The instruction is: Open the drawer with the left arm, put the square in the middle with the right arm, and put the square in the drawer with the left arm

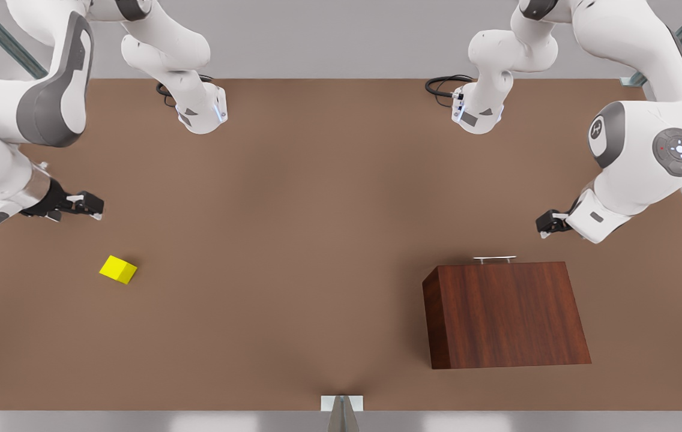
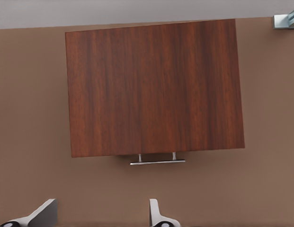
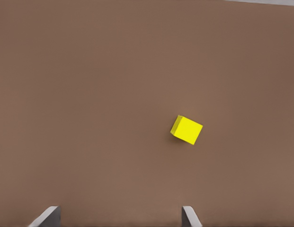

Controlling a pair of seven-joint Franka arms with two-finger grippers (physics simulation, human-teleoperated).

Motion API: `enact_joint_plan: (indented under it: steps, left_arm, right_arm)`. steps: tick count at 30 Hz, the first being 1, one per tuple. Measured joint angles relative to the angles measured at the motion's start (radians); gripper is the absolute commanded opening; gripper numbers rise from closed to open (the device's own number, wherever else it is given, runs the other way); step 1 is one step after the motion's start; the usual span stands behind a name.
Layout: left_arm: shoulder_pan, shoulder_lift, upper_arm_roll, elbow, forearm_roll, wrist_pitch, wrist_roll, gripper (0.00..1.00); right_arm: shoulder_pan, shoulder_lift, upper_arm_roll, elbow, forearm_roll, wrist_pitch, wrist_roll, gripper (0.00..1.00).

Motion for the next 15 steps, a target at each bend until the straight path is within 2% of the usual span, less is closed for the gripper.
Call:
enact_joint_plan:
  steps: [2,3,6,8,10,13,15]
  left_arm:
    - [-0.002,-0.012,-0.003,-0.019,0.002,0.010,-0.164,1.00]
    - [-0.006,-0.051,-0.005,-0.083,0.002,0.025,-0.323,1.00]
    - [-0.001,-0.195,-0.009,-0.368,-0.006,0.301,-0.732,1.00]
    - [-0.002,-0.283,-0.014,-0.582,-0.010,0.580,-0.946,1.00]
    - [-0.036,-0.334,-0.018,-0.725,-0.012,0.739,-1.009,1.00]
    - [-0.051,-0.340,-0.041,-0.816,-0.013,0.863,-1.130,1.00]
    - [-0.039,-0.336,-0.042,-0.877,-0.014,0.945,-1.205,1.00]
  right_arm:
    - [0.003,0.009,0.001,-0.012,0.000,0.038,0.002,1.00]
    - [-0.002,0.014,0.001,-0.014,0.002,0.054,0.001,1.00]
    - [0.041,0.078,0.011,-0.035,0.003,0.136,-0.013,1.00]
    - [0.042,0.070,0.021,-0.147,-0.009,0.293,-0.067,1.00]
    - [0.034,0.032,0.021,-0.285,-0.009,0.412,-0.065,1.00]
    - [0.010,0.021,0.022,-0.362,-0.009,0.440,-0.127,1.00]
    - [0.009,0.031,0.022,-0.376,-0.009,0.440,-0.335,1.00]
